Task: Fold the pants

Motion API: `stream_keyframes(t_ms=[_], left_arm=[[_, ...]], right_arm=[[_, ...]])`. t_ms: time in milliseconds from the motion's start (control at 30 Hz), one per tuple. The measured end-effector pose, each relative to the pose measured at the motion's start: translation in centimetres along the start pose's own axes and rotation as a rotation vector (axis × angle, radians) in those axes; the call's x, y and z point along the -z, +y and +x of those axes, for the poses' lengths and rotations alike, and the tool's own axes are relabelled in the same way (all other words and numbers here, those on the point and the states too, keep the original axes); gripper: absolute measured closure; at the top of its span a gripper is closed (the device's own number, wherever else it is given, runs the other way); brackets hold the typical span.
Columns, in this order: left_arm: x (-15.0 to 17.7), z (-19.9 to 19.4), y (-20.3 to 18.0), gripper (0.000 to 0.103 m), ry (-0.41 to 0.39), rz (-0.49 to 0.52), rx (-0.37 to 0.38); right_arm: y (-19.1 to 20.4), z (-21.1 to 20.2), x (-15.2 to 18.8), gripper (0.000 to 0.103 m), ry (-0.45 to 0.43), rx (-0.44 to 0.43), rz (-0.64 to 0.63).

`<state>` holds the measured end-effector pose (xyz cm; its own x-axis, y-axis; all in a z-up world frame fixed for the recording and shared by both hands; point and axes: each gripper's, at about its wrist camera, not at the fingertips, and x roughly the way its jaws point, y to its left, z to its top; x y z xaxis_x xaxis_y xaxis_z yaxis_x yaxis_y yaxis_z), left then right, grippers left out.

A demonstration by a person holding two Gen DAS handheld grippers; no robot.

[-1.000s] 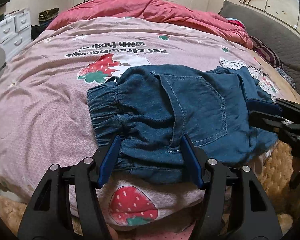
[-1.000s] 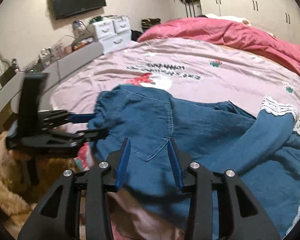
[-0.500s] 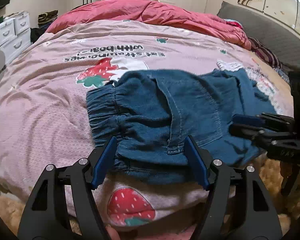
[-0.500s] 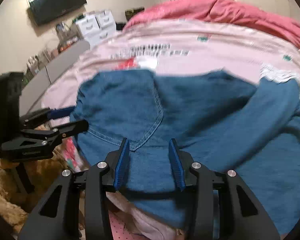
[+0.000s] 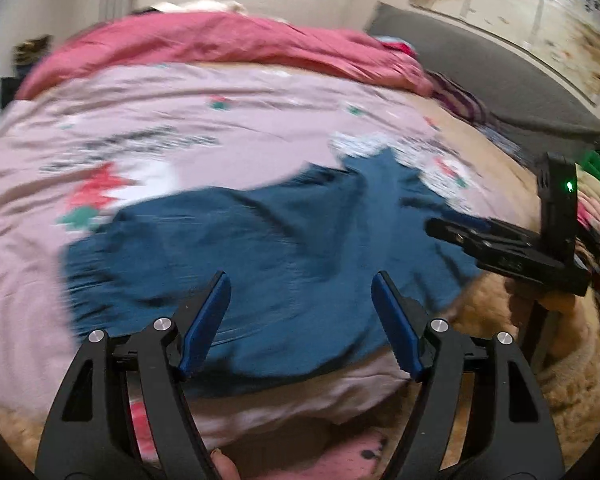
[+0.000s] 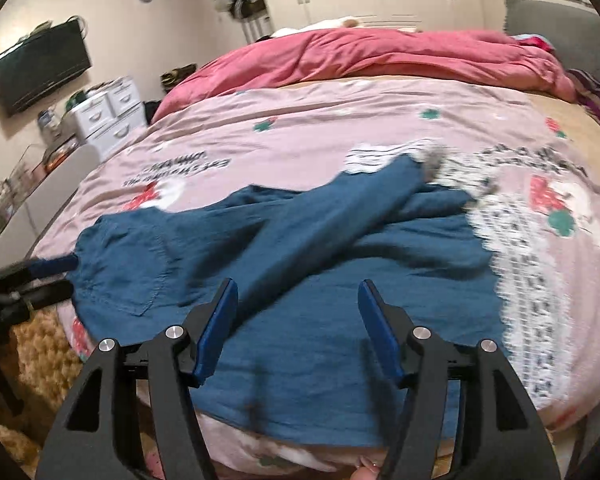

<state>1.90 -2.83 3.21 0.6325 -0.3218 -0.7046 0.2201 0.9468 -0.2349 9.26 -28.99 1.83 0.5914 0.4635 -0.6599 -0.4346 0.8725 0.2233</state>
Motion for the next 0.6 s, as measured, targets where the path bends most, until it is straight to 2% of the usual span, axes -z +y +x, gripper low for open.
stream_keyframes(t_ms=[133,300,367,433,500,567,600], left_arm=[[-1.2,3.6,-2.3,0.038,0.079,0.057,0.093],[-3.1,7.9,-3.8,0.038,0.155,0.096,0.156],[-3.7,9.7,-3.9,0.049,0.206,0.093,0.202],[-4.0,11.5,-3.6,0.055,0.233,0.075,0.228],[-3.7,12.6,-3.1,0.066,0.240,0.021,0.272],[-3.7,12.8,-2.9,0.082,0.227,-0.012,0.309],[-3.7,12.9,-3.0,0.085,0.221,-0.015,0.335]], right_arm=[[-1.8,-1.0,0.0,0.036,-0.020,0.048,0.028],[-3.2,-1.7,0.2,0.034,-0.030,0.080,0.063],[-3.9,-1.7,0.2,0.033,-0.022,0.090,0.075],[-4.3,-1.3,0.0,0.033,-0.015,0.098,0.076],[-4.5,-0.9,-0.8,0.033,-0.011,0.102,0.066],[-4.4,-0.3,-2.1,0.033,-0.008,0.100,0.045],[-4.3,0.1,-2.9,0.033,-0.007,0.096,0.031]])
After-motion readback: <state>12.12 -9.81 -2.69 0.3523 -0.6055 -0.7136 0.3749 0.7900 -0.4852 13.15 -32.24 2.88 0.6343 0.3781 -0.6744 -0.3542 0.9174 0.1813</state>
